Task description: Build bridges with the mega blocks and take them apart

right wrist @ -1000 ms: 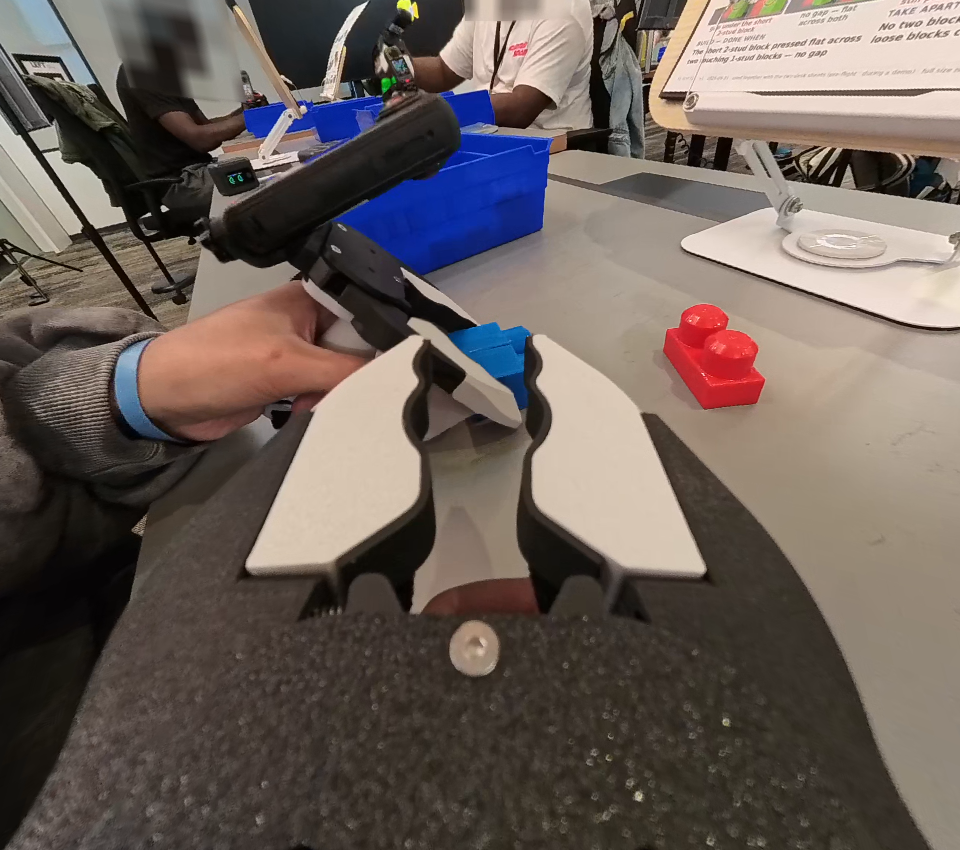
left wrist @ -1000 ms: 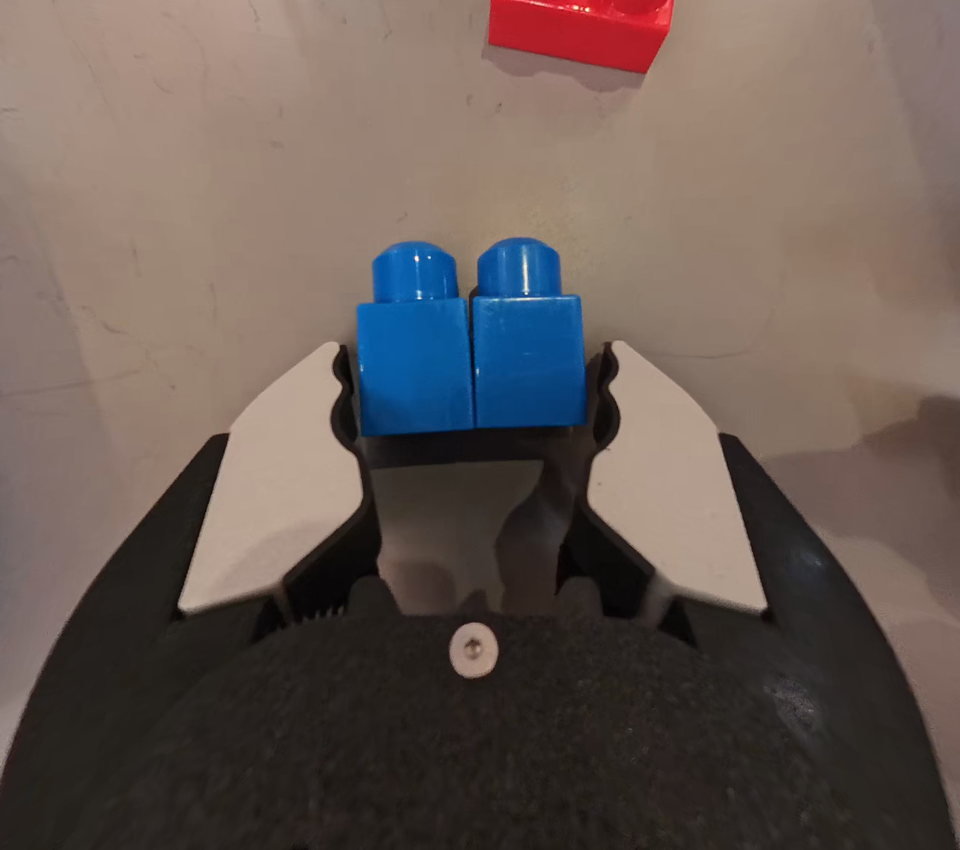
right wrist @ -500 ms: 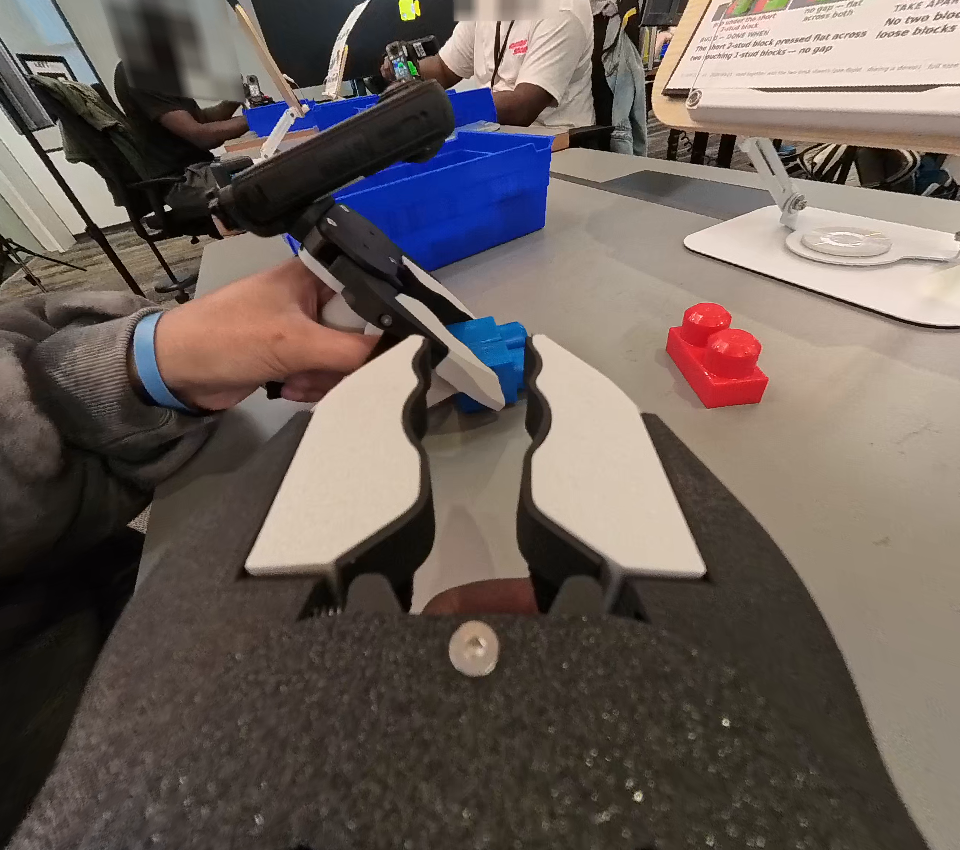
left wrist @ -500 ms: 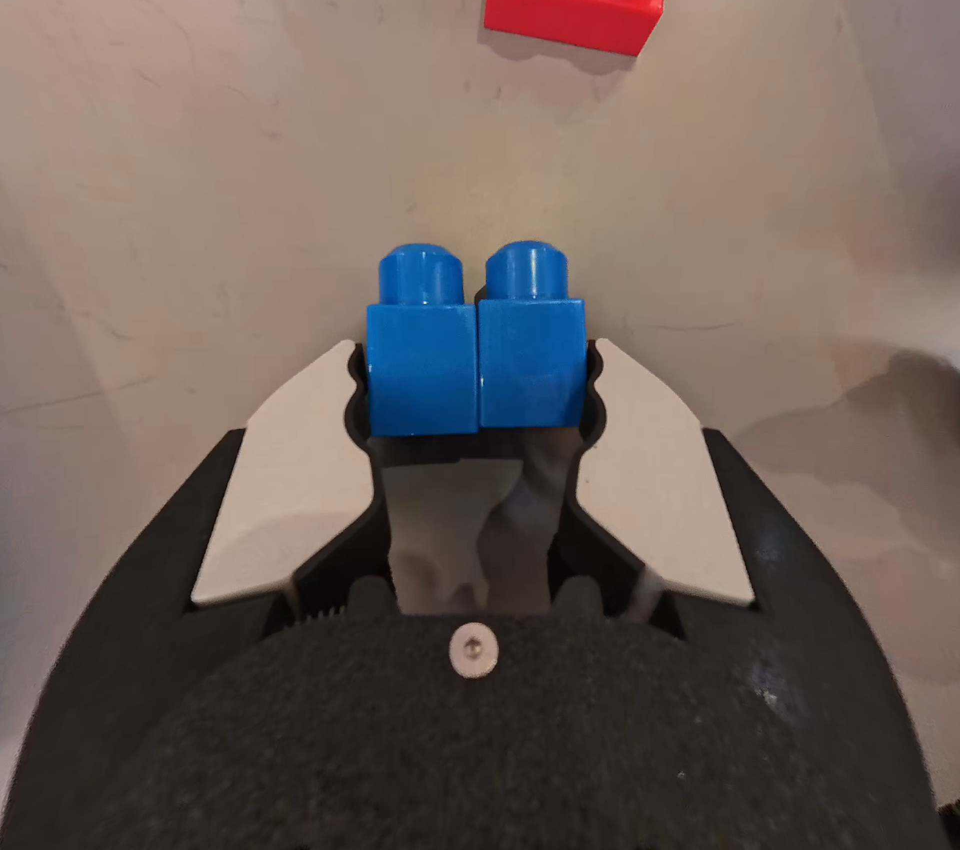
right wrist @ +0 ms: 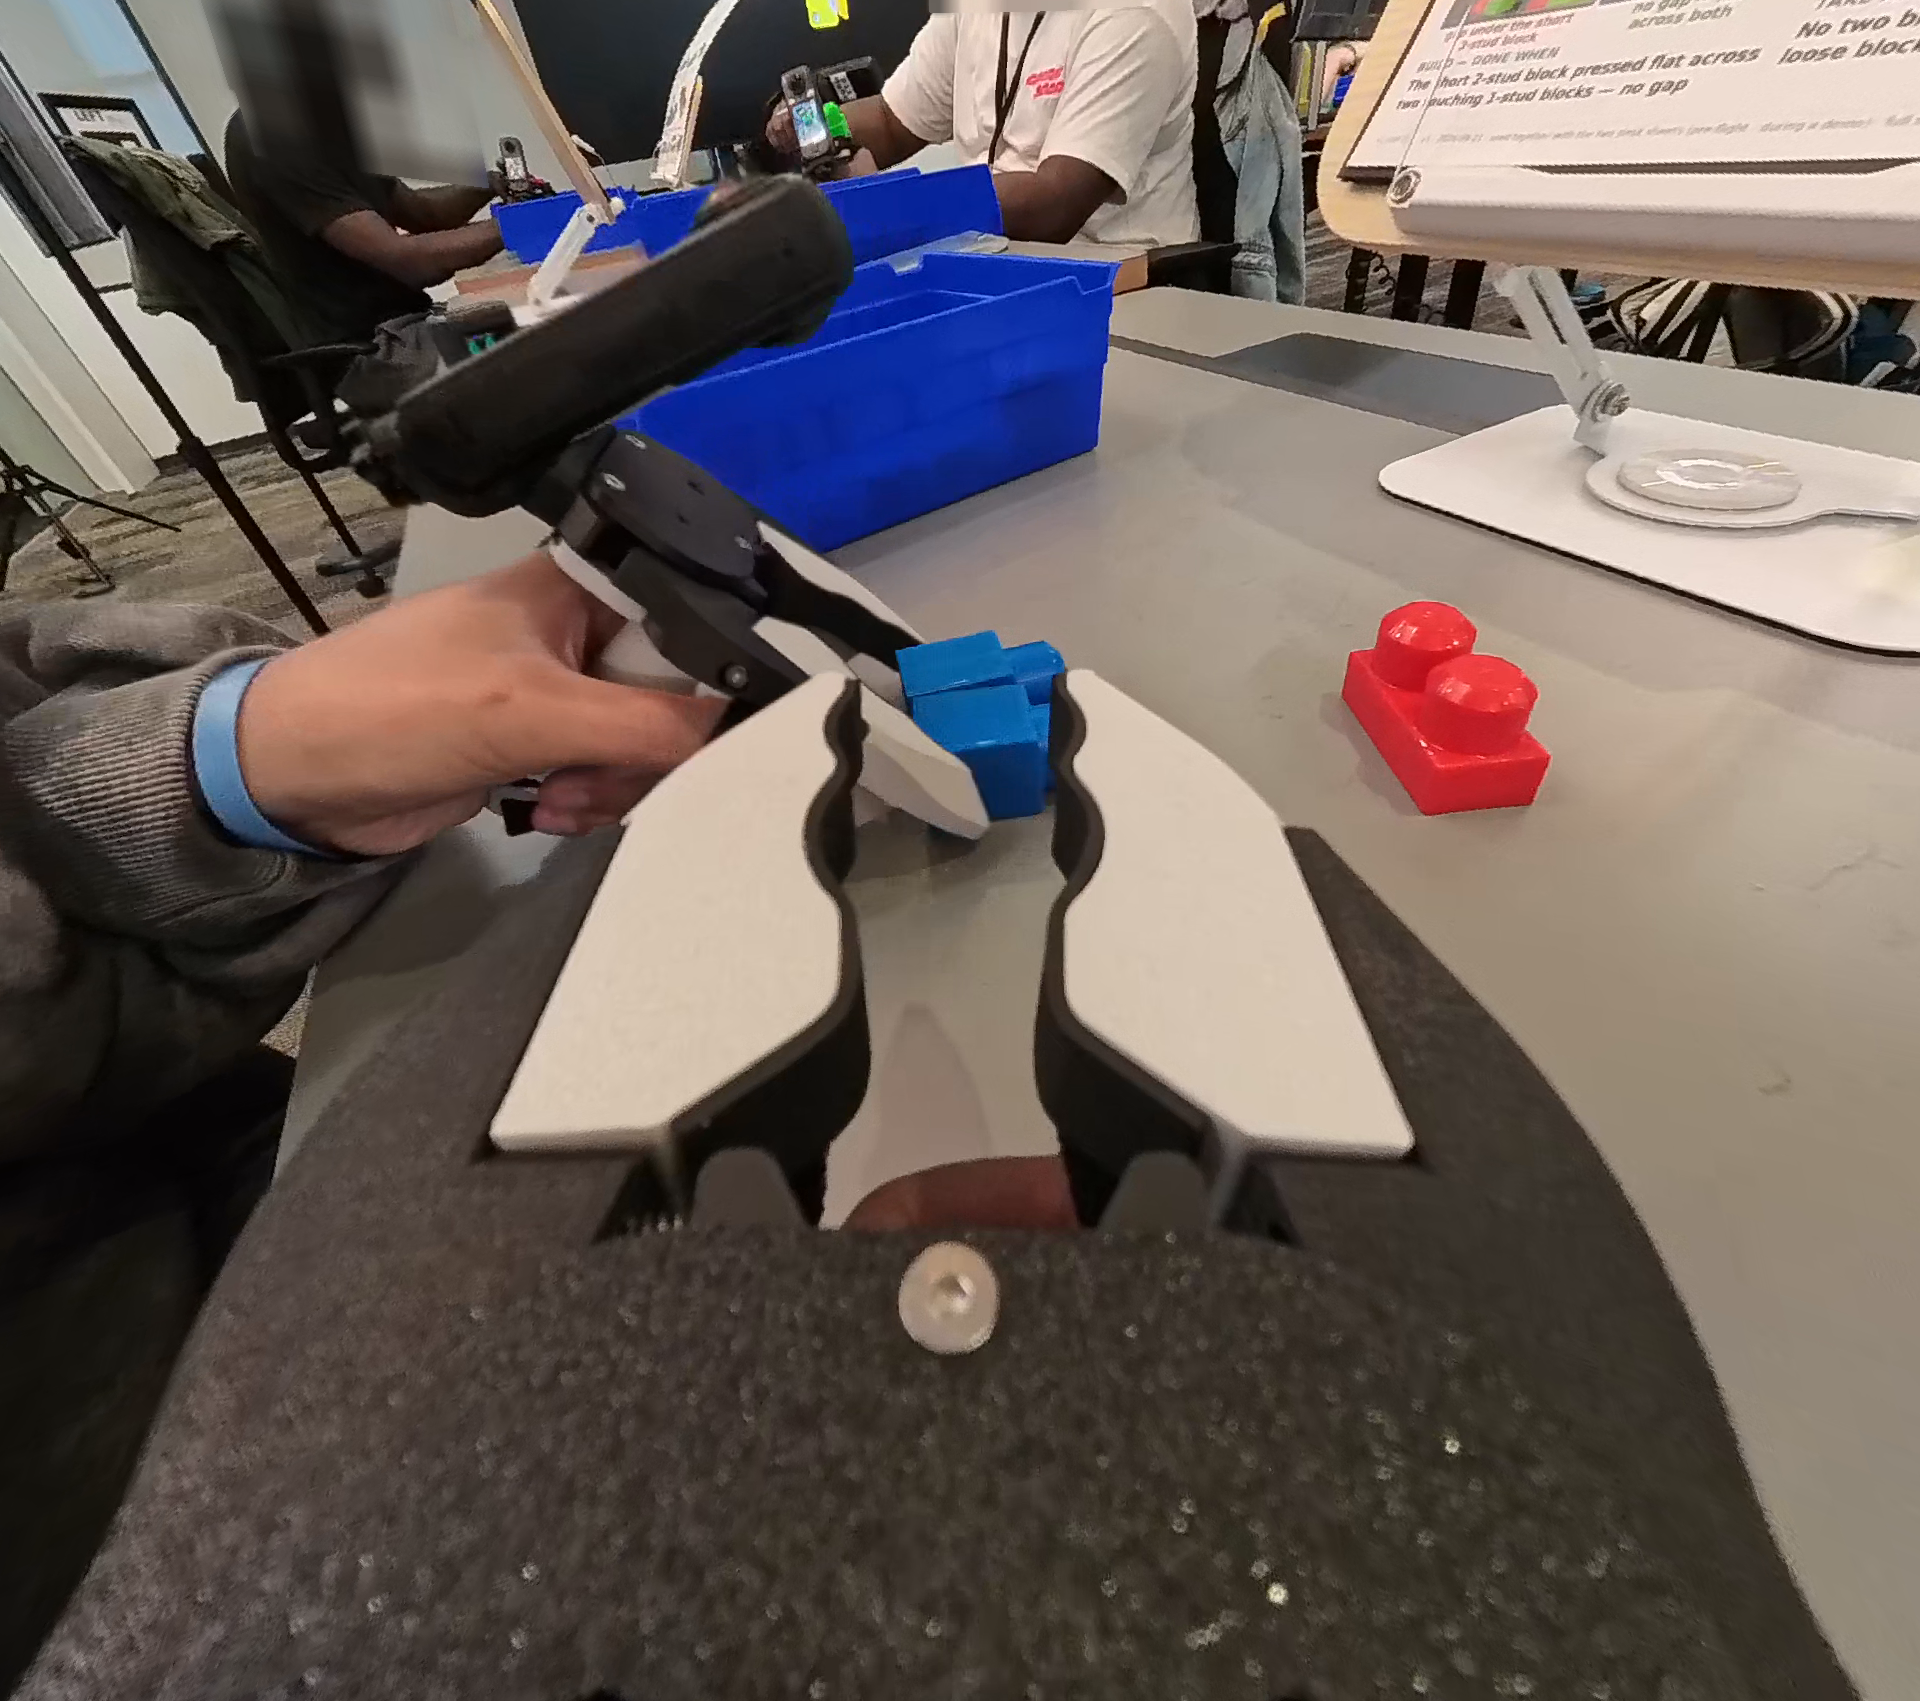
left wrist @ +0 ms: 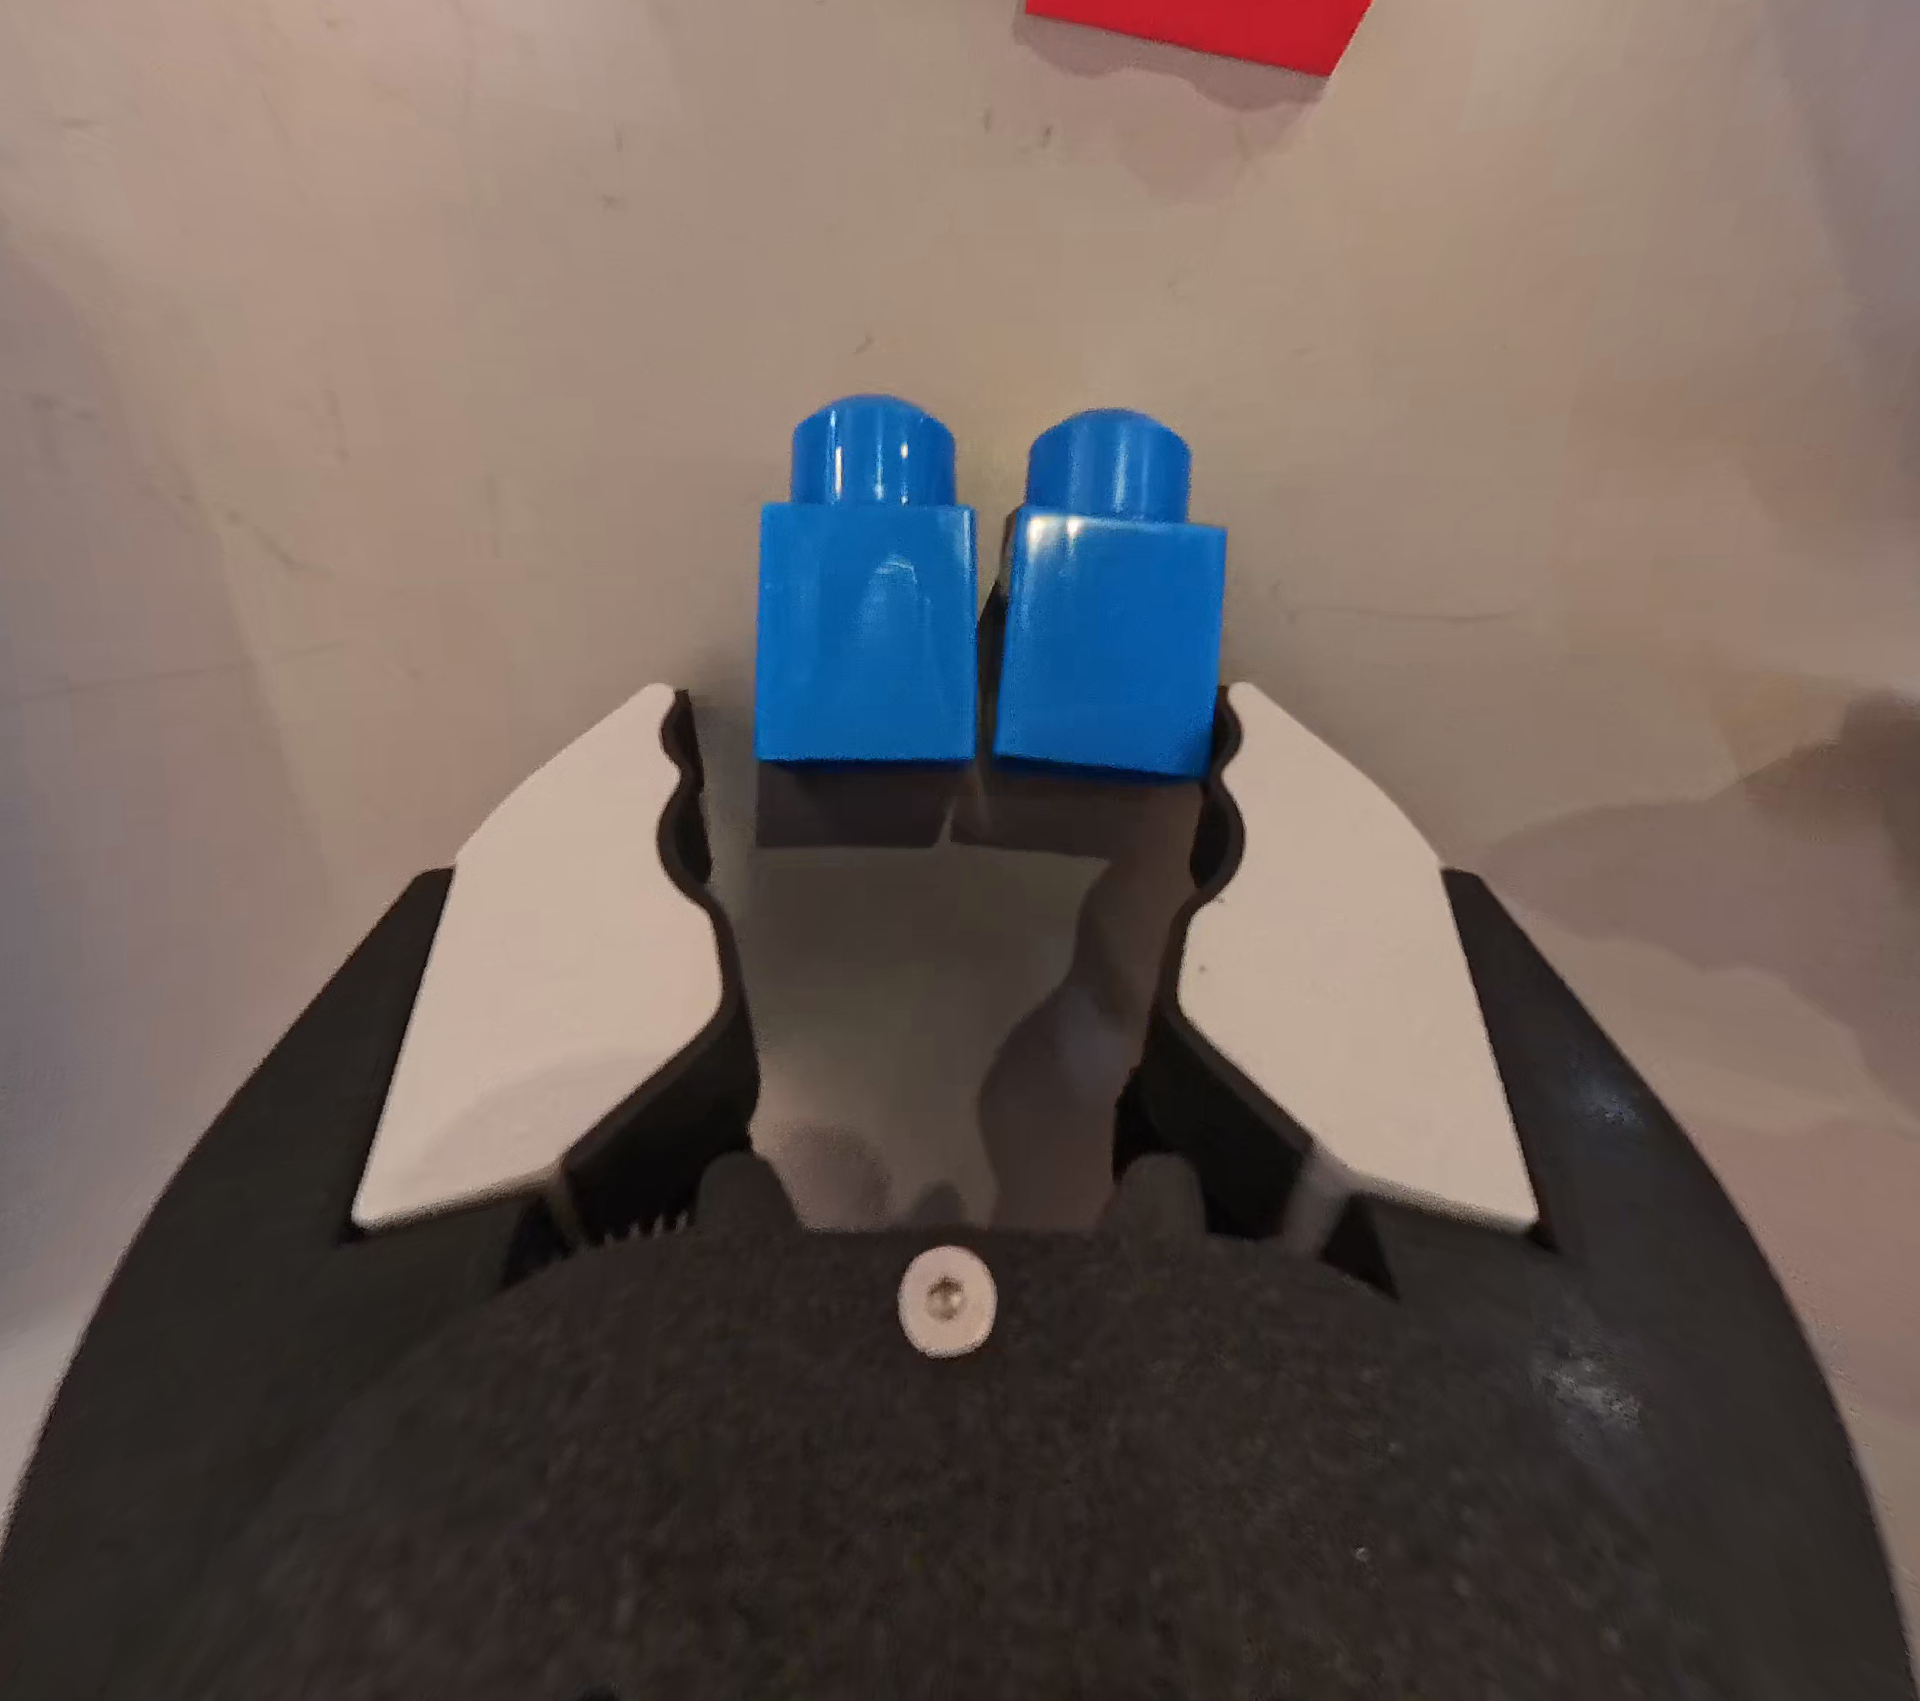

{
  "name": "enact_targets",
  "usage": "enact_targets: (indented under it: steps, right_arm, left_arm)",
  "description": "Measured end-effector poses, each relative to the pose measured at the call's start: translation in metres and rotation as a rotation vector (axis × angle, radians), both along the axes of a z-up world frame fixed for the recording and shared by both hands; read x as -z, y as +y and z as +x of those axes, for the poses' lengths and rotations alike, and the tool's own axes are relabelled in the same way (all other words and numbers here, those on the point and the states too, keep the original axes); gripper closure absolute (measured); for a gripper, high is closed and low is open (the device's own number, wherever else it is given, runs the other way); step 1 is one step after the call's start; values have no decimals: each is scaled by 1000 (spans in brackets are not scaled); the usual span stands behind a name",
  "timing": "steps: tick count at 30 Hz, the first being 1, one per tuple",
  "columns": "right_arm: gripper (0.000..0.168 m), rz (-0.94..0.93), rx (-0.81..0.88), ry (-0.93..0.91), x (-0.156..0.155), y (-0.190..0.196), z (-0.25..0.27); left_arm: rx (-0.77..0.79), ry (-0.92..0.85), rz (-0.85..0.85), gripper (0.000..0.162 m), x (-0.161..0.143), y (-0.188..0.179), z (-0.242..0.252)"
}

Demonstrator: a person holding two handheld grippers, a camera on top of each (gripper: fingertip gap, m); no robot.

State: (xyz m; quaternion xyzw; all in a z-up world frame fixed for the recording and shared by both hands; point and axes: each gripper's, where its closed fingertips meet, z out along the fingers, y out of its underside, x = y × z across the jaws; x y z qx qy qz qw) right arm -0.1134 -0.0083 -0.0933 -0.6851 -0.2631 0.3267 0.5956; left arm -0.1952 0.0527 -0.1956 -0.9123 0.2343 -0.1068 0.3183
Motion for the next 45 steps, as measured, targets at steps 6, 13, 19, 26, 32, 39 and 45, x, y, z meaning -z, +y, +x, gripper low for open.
enact_targets:
  steps: [6,13,19,26,32,39,45]
  right_arm:
    - [134,-1,0,0,0,0,0]
    - [134,-1,-3,-2,0,0,-1]
    - [134,-3,0,2,0,0,0]
    - [134,6,14,8,-2,1,3]
    - [133,-12,61,55,-5,7,13]
    - [128,-114,111,-17,-1,24,19]
    - [116,-310,165,-620,-1,82,39]
  left_arm:
    - [1,31,4,86,0,6,-2]
    - [22,31,0,86,0,4,-2]
    - [81,7,16,87,-3,2,5]
    - [209,-27,208,87,-29,7,11]
    - [376,-187,364,87,-72,5,3]
    - [447,-279,377,87,-69,5,-16]
    - [484,-273,447,87,-79,-7,-20]
